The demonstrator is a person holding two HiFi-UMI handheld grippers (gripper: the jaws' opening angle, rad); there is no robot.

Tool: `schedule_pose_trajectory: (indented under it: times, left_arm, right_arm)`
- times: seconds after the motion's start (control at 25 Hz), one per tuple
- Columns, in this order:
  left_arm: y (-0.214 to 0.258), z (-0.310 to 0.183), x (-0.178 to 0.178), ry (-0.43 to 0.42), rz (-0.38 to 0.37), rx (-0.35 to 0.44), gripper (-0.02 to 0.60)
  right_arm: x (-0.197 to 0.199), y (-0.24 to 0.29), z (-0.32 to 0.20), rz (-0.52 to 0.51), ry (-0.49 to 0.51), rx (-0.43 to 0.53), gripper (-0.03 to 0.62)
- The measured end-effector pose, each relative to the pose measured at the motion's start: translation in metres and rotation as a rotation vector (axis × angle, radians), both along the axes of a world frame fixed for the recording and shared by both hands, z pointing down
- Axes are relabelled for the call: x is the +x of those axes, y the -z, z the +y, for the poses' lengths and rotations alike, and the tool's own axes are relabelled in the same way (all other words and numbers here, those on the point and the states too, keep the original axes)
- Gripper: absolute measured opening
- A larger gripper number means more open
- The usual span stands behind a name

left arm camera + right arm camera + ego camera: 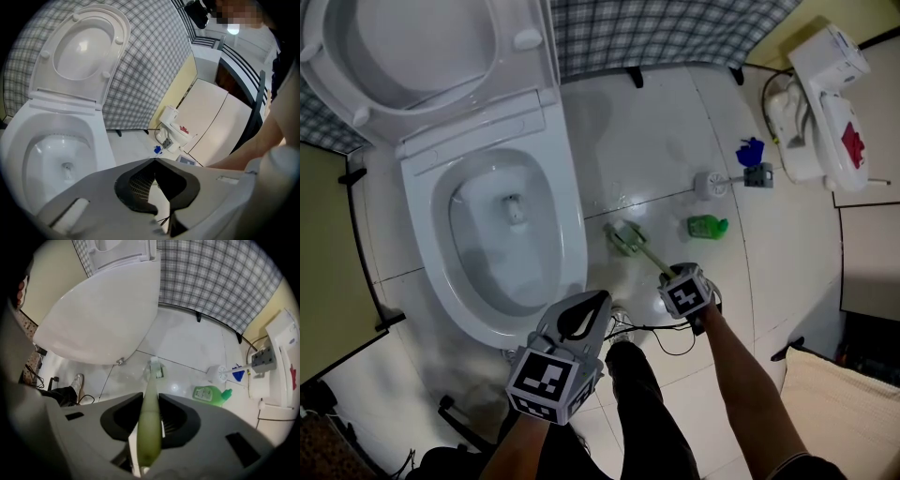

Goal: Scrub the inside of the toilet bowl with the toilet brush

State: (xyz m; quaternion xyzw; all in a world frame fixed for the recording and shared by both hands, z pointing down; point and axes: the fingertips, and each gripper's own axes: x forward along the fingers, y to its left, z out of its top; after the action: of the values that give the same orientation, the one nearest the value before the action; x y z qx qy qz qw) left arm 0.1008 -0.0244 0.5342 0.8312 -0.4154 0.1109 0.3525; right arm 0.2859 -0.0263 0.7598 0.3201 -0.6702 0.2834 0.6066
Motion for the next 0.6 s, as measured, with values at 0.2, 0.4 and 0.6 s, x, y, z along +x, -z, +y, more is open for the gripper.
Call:
schedule_pose_trajectory:
  times: [0.2,0.4,0.6]
  left_arm:
    - [-0.001,-0.001,-0.004,-0.009,-0.006,0.007,0.006]
    - [0.013,0.002,-0.002,-0.026,-0.015,0.013,0.005]
    - [0.044,0.01,-0.012,-0.022,-0.021,0.031,0.006]
  right_arm:
    - [0.0,0.017,-0.006,-0.022,-0.034,0.034,0.121]
    - [0.006,0.053,-0.005,-0.051,-0.049,0.073,0.121]
    - [0.006,0.126,-0.001,-0.114,-0.07,0.181,0.121]
